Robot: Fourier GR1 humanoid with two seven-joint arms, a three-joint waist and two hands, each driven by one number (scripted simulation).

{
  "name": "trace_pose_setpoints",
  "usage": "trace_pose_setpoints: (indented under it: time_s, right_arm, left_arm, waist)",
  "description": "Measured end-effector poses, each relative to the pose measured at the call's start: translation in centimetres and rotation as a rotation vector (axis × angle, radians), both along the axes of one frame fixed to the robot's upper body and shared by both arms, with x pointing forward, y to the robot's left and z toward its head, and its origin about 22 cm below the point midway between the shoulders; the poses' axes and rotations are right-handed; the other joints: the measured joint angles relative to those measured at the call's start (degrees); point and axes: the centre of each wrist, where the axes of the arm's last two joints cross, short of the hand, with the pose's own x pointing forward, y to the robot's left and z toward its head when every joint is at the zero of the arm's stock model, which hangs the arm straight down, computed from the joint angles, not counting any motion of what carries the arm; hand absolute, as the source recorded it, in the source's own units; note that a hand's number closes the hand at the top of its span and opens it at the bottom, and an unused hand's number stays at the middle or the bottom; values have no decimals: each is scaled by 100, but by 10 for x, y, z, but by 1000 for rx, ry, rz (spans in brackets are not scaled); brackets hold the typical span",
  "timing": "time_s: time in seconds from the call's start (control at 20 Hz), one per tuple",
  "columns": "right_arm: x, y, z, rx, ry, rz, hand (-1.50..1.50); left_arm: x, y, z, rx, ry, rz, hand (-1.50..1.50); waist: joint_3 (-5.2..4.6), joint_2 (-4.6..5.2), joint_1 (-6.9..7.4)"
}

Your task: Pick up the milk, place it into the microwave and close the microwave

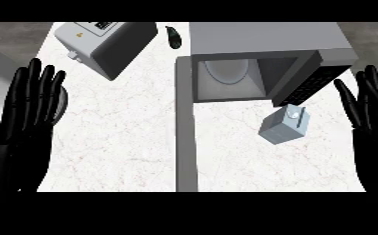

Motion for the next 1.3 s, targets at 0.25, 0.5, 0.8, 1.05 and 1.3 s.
trace_pose_setpoints:
  time_s: [0.25, 0.5, 0.8, 1.05, 1.3]
  right_arm:
    - [20, -10, 18, 31, -27, -41, -150]
    - [29, -12, 34, 181, 5, -31, -150]
    - [34, -12, 22, 237, 35, -42, -150]
    - [39, -21, 7, 237, 82, -77, -150]
    - [39, -27, -12, 219, 129, -104, -150]
  left_arm:
    - [14, 16, 4, 9, 7, -56, -150]
    - [21, 32, -4, -53, 96, -46, -150]
    - [2, 37, -8, -92, 145, -43, -150]
    - [-11, 34, -4, -95, 152, -40, -150]
    - [-30, 34, -6, -98, 155, -41, -150]
  waist:
    - [-7, 27, 197]
    - [-11, 32, 251]
    - [-10, 28, 278]
    - [-10, 29, 282]
    - [-10, 28, 287]
